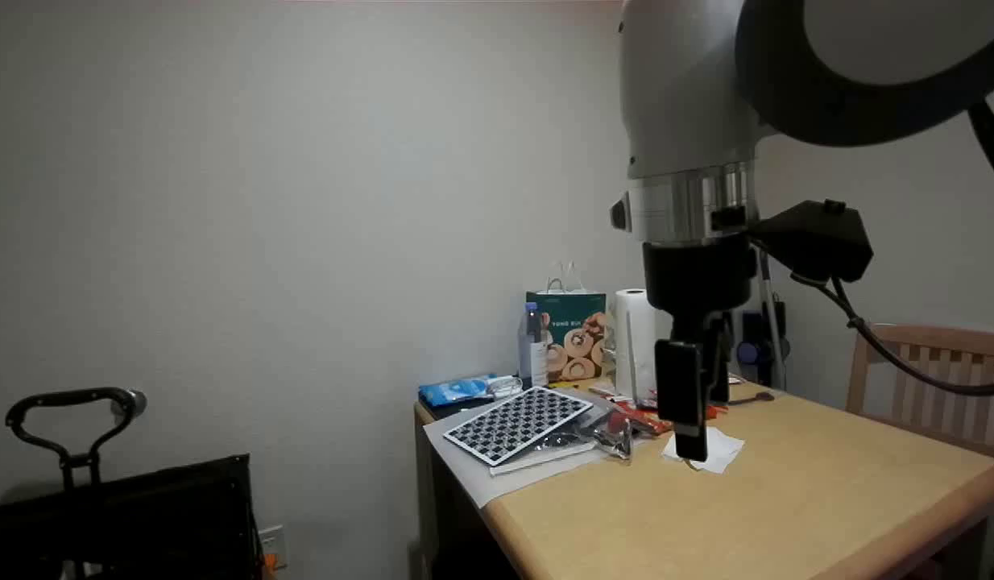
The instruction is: Pick up the napkin and throw it on the floor
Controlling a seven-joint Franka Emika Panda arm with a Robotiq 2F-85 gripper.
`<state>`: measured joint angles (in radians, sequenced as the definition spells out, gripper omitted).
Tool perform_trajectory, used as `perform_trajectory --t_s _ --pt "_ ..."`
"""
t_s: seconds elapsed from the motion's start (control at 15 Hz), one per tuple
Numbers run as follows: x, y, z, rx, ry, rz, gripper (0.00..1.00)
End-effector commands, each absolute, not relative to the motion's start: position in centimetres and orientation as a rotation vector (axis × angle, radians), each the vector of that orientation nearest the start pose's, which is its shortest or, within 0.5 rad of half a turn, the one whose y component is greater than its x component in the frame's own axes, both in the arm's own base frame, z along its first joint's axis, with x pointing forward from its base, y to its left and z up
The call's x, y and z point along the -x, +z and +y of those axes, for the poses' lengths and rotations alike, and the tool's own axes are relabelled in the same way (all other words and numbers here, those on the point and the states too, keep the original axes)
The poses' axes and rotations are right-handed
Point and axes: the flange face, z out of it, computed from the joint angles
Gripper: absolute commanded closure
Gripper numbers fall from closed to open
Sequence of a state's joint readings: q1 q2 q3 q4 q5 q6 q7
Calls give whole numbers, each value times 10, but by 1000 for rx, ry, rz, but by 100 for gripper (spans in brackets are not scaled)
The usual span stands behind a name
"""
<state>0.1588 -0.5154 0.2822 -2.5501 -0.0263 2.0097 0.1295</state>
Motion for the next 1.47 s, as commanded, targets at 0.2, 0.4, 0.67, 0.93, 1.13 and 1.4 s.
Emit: perform_trajectory --t_s 0.2,0.4,0.67,0.93,1.13,1.4 --pt "-349 433 158 3272 5 -454 0" --pt "-353 432 137 3270 7 -385 0" --pt "-358 427 100 3264 34 -235 0" --pt "-361 417 56 3288 74 -30 0" --pt "-367 418 53 3259 102 -32 0" --pt "-367 418 50 3258 104 -7 0"
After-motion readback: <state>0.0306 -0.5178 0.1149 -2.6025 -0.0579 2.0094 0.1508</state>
